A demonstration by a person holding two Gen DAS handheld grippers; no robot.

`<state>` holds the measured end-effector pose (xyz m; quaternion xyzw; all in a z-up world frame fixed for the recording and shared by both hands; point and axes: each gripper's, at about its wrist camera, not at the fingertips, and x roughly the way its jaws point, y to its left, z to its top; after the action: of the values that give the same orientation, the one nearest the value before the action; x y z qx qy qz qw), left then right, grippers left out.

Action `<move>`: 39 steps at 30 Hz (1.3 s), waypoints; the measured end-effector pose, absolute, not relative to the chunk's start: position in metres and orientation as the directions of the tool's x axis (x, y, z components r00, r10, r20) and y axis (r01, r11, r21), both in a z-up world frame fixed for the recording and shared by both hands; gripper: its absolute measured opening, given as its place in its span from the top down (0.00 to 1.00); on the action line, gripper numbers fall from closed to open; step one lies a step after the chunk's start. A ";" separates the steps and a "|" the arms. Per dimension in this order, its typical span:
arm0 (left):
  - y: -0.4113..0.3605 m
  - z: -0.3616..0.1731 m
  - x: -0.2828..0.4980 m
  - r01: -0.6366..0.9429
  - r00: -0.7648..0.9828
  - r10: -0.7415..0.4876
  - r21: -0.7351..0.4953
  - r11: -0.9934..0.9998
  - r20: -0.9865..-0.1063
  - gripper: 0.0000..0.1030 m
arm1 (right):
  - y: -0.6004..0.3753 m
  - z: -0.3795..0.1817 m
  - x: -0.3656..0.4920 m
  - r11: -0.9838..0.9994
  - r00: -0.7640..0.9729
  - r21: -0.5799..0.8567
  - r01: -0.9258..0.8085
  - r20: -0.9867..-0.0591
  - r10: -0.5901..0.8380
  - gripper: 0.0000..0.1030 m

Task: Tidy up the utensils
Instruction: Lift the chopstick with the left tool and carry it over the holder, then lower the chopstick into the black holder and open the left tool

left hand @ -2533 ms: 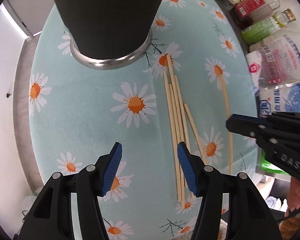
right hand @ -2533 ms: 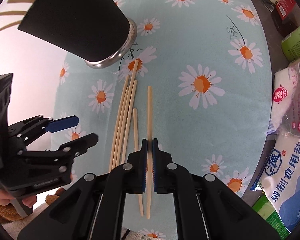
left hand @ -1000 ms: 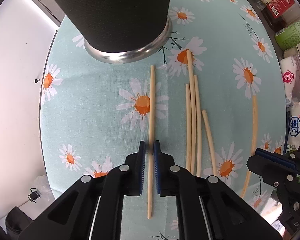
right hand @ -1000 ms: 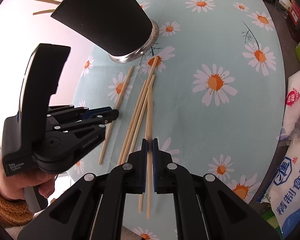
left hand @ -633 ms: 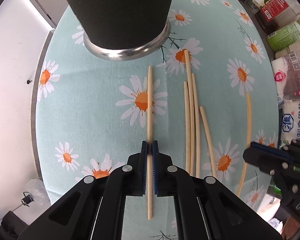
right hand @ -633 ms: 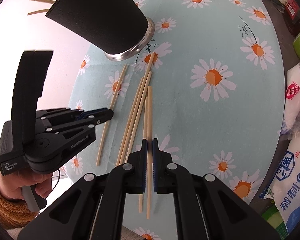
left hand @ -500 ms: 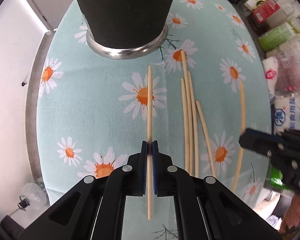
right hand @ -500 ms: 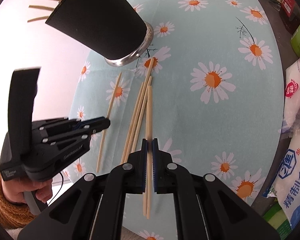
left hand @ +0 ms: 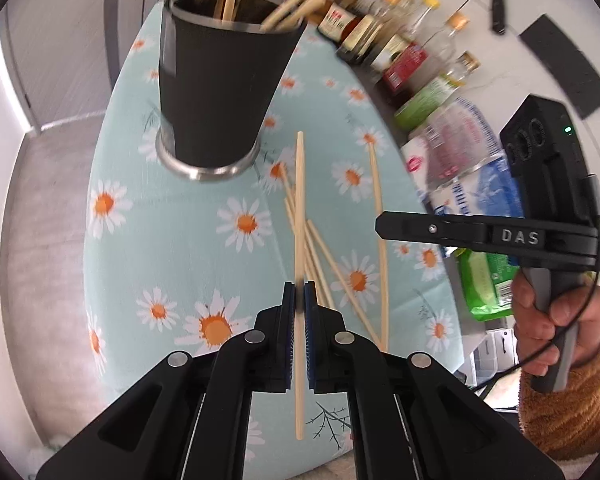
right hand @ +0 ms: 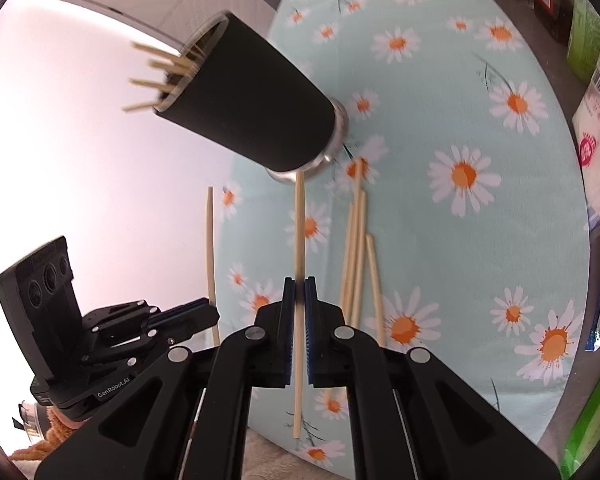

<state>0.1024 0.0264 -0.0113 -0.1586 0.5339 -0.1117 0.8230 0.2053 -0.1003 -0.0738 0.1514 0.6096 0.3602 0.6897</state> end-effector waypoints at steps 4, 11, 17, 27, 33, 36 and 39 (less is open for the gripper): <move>0.042 0.009 0.096 0.057 0.495 -0.375 -0.401 0.914 -0.784 0.97 | -0.109 -0.067 0.206 0.665 0.042 0.699 -0.262 -0.680 0.732 0.94; 0.062 0.033 0.102 0.108 0.628 -0.411 -0.449 0.887 -0.661 0.97 | -0.098 -0.021 0.216 0.655 0.125 0.680 -0.329 -0.656 0.744 0.94; 0.086 0.073 0.110 0.126 0.741 -0.385 -0.449 0.885 -0.550 0.97 | -0.077 0.037 0.225 0.596 0.184 0.668 -0.446 -0.583 0.791 0.94; 0.106 0.122 0.137 0.132 0.861 -0.290 -0.367 0.921 -0.418 0.97 | -0.029 0.115 0.248 0.583 0.334 0.529 -0.616 -0.495 0.802 0.94; 0.109 0.135 0.152 0.131 0.903 -0.236 -0.293 0.947 -0.358 0.96 | -0.011 0.139 0.263 0.613 0.437 0.451 -0.649 -0.439 0.785 0.94; 0.110 0.135 0.164 0.136 0.919 -0.227 -0.282 0.950 -0.323 0.96 | -0.005 0.142 0.265 0.631 0.504 0.384 -0.674 -0.385 0.773 0.94; 0.112 0.129 0.172 0.146 0.935 -0.225 -0.282 0.948 -0.274 0.96 | -0.001 0.131 0.270 0.654 0.552 0.351 -0.670 -0.354 0.755 0.94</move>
<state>0.1721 0.1121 0.1291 -0.1295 0.1532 -0.0950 0.9750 0.2700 -0.0015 0.1312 0.0879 0.2427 0.4064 0.8765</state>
